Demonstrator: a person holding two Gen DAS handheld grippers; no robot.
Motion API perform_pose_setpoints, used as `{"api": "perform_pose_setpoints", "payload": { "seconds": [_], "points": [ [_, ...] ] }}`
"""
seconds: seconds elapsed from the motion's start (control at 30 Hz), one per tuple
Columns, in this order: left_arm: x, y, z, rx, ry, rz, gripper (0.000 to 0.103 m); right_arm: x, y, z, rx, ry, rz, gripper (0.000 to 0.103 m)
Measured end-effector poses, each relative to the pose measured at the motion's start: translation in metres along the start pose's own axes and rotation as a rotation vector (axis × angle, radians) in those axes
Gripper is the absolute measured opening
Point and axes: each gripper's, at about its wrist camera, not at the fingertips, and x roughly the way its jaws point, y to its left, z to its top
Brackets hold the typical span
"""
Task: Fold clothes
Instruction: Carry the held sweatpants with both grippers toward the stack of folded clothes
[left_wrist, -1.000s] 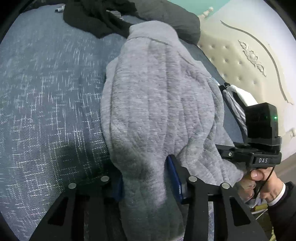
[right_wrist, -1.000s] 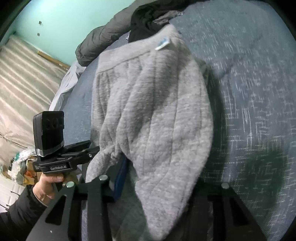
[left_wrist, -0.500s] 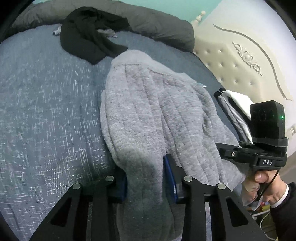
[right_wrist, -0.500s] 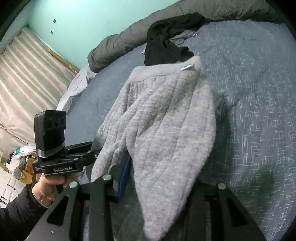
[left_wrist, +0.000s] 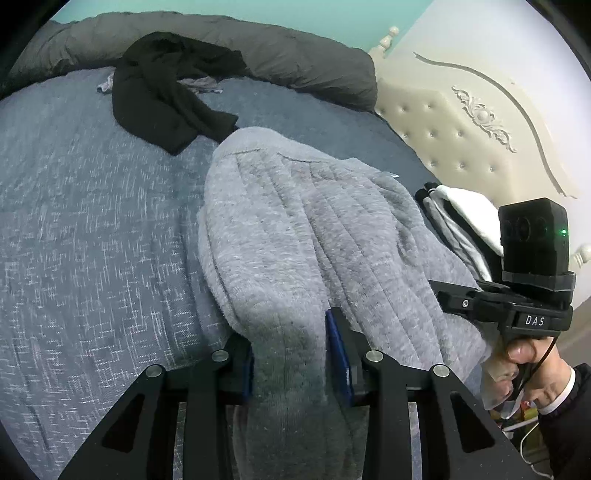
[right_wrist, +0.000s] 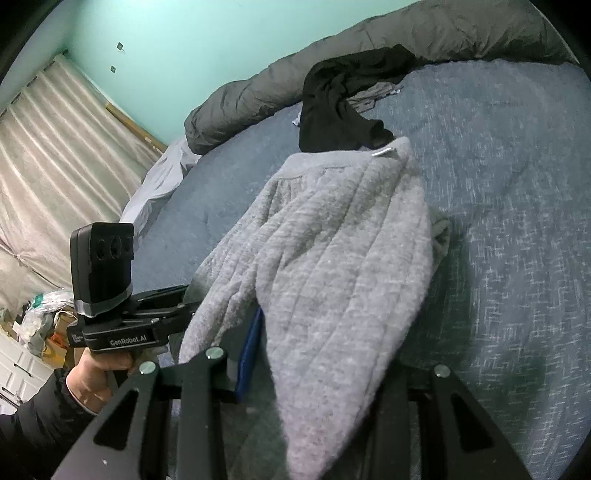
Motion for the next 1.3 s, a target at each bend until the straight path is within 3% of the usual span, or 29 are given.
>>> {"api": "perform_pose_setpoints", "payload": {
  "seconds": [0.47,0.73,1.3],
  "points": [
    [-0.025,-0.027,0.017,0.039,-0.031,-0.003,0.036,-0.052,0.01,0.014,-0.032,-0.054,-0.001,0.036],
    [-0.047,-0.065,0.035,0.085,-0.063,-0.008,0.036,-0.087,0.016,0.022,-0.051,-0.091,-0.004,0.036],
    [-0.057,-0.211,0.086,0.198,-0.115,-0.061,0.036,-0.248,-0.01,0.032,-0.08,-0.227,-0.047,0.036]
  ]
}}
